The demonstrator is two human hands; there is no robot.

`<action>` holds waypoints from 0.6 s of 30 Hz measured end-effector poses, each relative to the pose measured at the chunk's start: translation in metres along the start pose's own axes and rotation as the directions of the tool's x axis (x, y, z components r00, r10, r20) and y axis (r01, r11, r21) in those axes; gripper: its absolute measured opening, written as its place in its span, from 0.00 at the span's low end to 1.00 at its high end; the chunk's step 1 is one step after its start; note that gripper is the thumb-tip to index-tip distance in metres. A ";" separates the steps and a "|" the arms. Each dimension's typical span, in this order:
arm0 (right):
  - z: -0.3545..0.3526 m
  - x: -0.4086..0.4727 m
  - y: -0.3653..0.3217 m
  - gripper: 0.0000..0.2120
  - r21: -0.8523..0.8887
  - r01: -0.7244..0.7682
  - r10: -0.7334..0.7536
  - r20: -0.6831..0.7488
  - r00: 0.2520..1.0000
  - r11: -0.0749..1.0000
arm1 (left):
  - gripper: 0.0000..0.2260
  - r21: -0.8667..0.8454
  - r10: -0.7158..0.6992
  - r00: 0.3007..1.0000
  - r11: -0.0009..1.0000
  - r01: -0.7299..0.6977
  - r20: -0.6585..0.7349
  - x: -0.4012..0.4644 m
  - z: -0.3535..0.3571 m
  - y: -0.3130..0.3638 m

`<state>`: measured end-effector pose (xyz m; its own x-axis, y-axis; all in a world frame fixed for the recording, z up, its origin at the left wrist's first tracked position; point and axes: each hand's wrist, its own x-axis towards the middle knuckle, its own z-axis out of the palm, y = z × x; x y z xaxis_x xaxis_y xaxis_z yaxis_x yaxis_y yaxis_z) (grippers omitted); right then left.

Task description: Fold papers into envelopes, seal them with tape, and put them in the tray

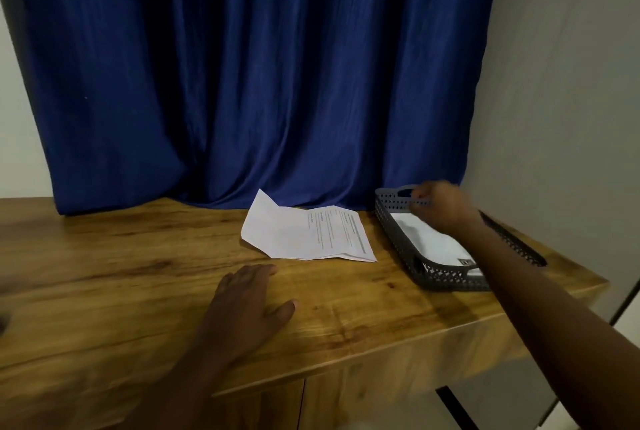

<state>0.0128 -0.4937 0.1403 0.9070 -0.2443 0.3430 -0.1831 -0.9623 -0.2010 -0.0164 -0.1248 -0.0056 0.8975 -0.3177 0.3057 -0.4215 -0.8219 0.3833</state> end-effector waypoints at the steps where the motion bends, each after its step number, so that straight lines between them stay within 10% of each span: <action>1: 0.003 -0.004 -0.019 0.09 0.038 0.103 -0.104 0.013 0.995 0.994 | 0.32 -0.001 0.002 1.000 1.000 -0.002 -0.008 0.000 -0.001 0.000; 5: 0.042 -0.025 -0.083 0.21 0.032 0.340 -0.341 0.060 0.938 0.940 | 0.33 -0.038 -0.034 0.999 0.999 0.032 -0.027 -0.002 -0.002 0.003; 18: 0.148 -0.046 -0.200 0.36 -0.071 0.304 -0.296 0.109 0.949 0.950 | 0.30 -0.175 -0.067 0.989 0.984 0.042 -0.135 -0.003 -0.003 0.000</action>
<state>0.0635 -0.2724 0.0290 0.9561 0.0660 0.2854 0.0752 -0.9969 -0.0216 -0.0199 -0.1219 -0.0038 0.8980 -0.1956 0.3941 -0.3991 -0.7390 0.5427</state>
